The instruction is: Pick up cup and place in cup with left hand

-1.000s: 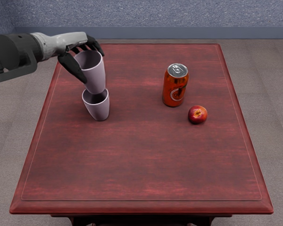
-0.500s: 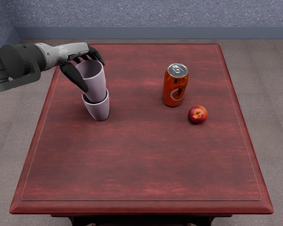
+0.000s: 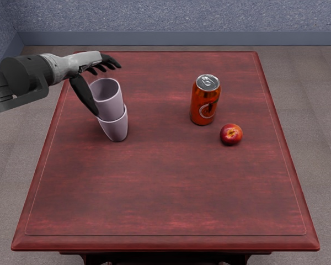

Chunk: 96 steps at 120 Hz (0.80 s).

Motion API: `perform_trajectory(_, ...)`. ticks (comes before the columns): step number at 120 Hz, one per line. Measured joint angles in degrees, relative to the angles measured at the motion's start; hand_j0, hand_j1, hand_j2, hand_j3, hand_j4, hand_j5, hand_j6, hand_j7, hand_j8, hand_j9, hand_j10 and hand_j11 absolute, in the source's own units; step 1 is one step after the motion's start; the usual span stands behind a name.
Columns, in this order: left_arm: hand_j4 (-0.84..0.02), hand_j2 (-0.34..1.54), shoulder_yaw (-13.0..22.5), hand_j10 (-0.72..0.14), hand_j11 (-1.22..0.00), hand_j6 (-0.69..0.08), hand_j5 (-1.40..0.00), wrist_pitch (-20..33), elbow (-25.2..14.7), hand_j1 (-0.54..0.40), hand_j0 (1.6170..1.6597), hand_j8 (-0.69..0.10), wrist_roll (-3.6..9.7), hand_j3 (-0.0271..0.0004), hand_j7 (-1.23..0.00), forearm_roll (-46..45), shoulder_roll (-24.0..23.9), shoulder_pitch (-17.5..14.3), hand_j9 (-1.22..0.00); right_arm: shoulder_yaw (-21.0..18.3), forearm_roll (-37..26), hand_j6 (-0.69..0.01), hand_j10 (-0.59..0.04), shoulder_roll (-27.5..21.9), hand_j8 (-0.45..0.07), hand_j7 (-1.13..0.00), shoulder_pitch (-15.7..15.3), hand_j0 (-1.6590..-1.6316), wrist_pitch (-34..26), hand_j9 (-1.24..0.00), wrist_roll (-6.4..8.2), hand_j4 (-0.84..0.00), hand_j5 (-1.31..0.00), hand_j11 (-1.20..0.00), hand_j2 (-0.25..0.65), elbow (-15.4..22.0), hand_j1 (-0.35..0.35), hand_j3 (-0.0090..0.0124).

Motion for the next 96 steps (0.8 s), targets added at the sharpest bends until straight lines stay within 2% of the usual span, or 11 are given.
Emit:
perform_trajectory(12,-0.116,0.04,-0.2,-0.134,-0.19,-0.090,-0.19,-0.2,0.2,0.191,1.6572,-0.097,0.00,0.0000,-0.19,-2.1,0.0,1.4,-0.19,0.0,0.0,0.001,0.000,0.0,0.000,0.00,0.0,-1.6581,0.0,0.00,0.00,0.000,0.00,0.00,0.000,0.0,-0.349,0.0000)
perform_trajectory(28,-0.066,0.02,-2.0,-0.075,-0.10,-0.054,-0.10,-0.5,3.3,0.263,1.6576,-0.057,0.00,0.0000,-0.10,-16.5,0.9,0.8,-0.10,0.0,0.0,0.001,0.000,0.0,0.000,0.00,0.0,-1.6581,0.0,0.00,0.01,0.000,0.00,0.00,0.000,0.0,-0.349,0.0000)
perform_trajectory(40,-0.045,0.02,-3.6,-0.051,-0.07,-0.038,-0.07,-0.5,6.2,0.292,1.6578,-0.040,0.00,0.0000,-0.07,-23.5,1.9,0.9,-0.07,0.0,0.0,0.001,0.000,0.0,0.000,0.00,0.0,-1.6581,0.0,0.00,-0.01,0.000,0.00,0.00,0.000,0.0,-0.349,0.0000)
perform_trajectory(61,-0.027,0.01,-5.0,-0.029,-0.04,-0.025,-0.04,-1.0,8.0,0.318,1.6579,-0.025,0.00,0.0000,-0.04,-27.8,9.0,2.3,-0.04,0.0,0.0,0.001,0.000,0.0,0.001,0.00,0.0,-1.6581,0.0,0.00,0.00,0.000,0.00,0.00,0.000,0.0,-0.349,0.0000)
perform_trajectory(70,-0.024,0.01,-5.2,-0.026,-0.03,-0.023,-0.03,-4.4,8.5,0.323,1.6580,-0.023,0.00,0.0000,-0.03,-31.5,13.6,2.4,-0.03,0.0,0.0,0.001,0.000,0.0,0.001,0.00,0.0,-1.6581,0.0,0.00,0.00,0.000,0.00,0.00,0.000,0.0,-0.349,0.0000)
perform_trajectory(78,-0.023,0.01,-5.3,-0.024,-0.03,-0.022,-0.03,-10.3,9.1,0.325,1.6580,-0.022,0.00,0.0000,-0.03,-36.3,17.4,2.6,-0.03,0.0,0.0,0.001,0.000,0.0,0.000,0.00,0.0,-1.6581,0.0,0.00,-0.01,0.000,0.00,0.00,0.000,0.0,-0.349,0.0000)
perform_trajectory(86,-0.022,0.01,-5.3,-0.023,-0.03,-0.022,-0.03,-16.6,11.5,0.326,1.6580,-0.022,0.00,0.0000,-0.03,-42.7,18.7,3.5,-0.03,0.0,0.0,0.001,0.000,0.0,0.000,0.00,0.0,-1.6581,0.0,0.00,-0.01,0.000,0.00,0.00,0.000,0.0,-0.349,0.0000)
perform_trajectory(96,-0.022,0.00,-5.3,-0.022,-0.03,-0.022,-0.03,-20.5,15.7,0.327,1.6580,-0.022,0.00,0.0000,-0.03,-51.7,19.2,4.3,-0.03,0.0,0.0,0.001,0.000,0.0,0.001,0.00,0.0,-1.6581,0.0,0.00,-0.02,0.000,0.00,0.00,0.000,0.0,-0.349,0.0000)
